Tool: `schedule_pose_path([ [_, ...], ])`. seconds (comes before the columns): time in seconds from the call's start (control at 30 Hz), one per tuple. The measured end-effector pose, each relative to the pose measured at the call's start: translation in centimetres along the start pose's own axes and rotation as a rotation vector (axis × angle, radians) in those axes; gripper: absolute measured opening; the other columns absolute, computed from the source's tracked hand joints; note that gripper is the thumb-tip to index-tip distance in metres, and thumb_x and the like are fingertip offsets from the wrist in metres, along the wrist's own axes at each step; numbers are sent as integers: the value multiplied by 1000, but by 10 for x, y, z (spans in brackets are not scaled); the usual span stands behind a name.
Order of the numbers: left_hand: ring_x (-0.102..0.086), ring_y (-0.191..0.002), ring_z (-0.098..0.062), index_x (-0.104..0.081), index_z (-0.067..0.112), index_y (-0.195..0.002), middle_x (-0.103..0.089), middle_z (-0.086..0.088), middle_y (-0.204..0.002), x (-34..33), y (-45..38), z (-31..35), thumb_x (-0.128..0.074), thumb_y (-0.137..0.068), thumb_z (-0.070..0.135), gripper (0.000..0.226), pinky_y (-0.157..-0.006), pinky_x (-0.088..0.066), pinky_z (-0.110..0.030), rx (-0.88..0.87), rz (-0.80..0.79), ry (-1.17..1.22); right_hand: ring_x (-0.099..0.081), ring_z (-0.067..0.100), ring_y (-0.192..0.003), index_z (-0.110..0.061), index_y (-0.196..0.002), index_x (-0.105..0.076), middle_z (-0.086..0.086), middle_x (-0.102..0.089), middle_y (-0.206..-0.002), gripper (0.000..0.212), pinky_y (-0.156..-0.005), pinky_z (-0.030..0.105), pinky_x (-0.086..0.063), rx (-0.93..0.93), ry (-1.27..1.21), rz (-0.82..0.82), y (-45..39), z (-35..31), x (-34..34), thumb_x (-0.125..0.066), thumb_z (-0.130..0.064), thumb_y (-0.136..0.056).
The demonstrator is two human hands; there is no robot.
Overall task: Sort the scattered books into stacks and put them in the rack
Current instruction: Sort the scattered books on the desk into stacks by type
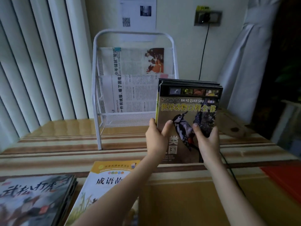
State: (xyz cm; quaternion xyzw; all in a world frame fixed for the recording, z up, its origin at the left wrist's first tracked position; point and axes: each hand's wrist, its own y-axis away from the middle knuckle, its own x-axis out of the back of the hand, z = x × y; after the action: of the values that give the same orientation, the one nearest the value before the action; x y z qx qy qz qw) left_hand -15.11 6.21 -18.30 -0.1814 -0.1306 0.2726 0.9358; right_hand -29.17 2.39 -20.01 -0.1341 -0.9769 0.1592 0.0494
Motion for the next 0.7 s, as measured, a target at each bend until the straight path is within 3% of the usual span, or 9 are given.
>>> schedule_pose_path([
  [0.1, -60, -71, -19, -49, 5, -99, -63, -6, -79, 1, 43, 1, -59, -89, 41, 38, -69, -49, -39, 19, -8, 28, -36, 23, -135, -6, -145, -28, 9, -36, -149, 80, -105, 33, -31, 14, 27, -2, 31, 1, 28, -65, -41, -83],
  [0.2, -56, -69, -3, -47, 12, -98, -59, 7, -78, 2, 83, -6, -57, -90, 38, 29, -57, -45, -19, 44, -47, 32, -38, 24, -134, -10, -144, -30, 7, -40, -147, 90, -108, 40, -35, -16, 26, 3, 68, 16, 49, -66, -54, -75],
  [0.27, -60, -76, -9, -46, 16, -100, -59, 7, -84, 2, 98, -11, -57, -90, 40, 28, -59, -45, -14, 65, -57, 34, -33, 24, -138, -14, -148, -25, 5, -34, -151, 95, -111, 45, -32, -42, 24, -1, 83, 25, 57, -64, -59, -74],
  [0.33, -62, -85, -17, -46, 19, -100, -61, 3, -90, 3, 102, -16, -58, -88, 46, 32, -70, -52, -27, 61, -40, 14, -37, 23, -135, -16, -145, -30, 4, -39, -147, 84, -107, 43, -36, -67, 31, -2, 87, 31, 61, -63, -55, -79],
  [0.4, -63, -88, -16, -46, 21, -100, -63, 2, -95, 8, 104, -18, -61, -84, 51, 38, -76, -54, -35, 21, -39, -3, -47, 18, -121, -19, -130, -45, -3, -53, -126, 55, -93, 34, -40, -56, 3, -10, 89, 29, 61, -59, -49, -86],
  [0.47, -62, -84, -4, -46, 20, -106, -63, 7, -94, 11, 104, -15, -67, -83, 42, 38, -71, -53, -22, -11, -75, 74, -49, 14, -111, -22, -125, -48, -8, -52, -114, 43, -86, 29, -36, -55, -16, -12, 90, 24, 60, -53, -46, -90],
  [0.53, -60, -81, 4, -44, 16, -111, -61, 10, -92, 12, 101, -12, -68, -84, 34, 40, -65, -49, -11, -41, -78, 104, -49, 17, -112, -17, -128, -47, -4, -54, -118, 48, -85, 28, -36, -34, 43, 9, 87, 24, 60, -52, -46, -91],
  [0.63, -62, -82, -12, -41, 12, -105, -62, -1, -94, 12, 98, -2, -65, -87, 34, 38, -69, -54, -26, -26, -46, 68, -49, 25, -122, -11, -135, -45, 5, -53, -133, 66, -92, 36, -44, -82, 165, 21, 80, 23, 59, -53, -55, -87],
  [0.7, -61, -87, -26, -40, 7, -103, -61, -9, -97, 11, 93, 5, -62, -87, 41, 43, -71, -54, -41, 67, -66, -3, -59, 29, -104, -10, -115, -58, 8, -63, -111, 64, -78, 37, -51, -86, 330, 29, 75, 15, 64, -51, -65, -83],
])
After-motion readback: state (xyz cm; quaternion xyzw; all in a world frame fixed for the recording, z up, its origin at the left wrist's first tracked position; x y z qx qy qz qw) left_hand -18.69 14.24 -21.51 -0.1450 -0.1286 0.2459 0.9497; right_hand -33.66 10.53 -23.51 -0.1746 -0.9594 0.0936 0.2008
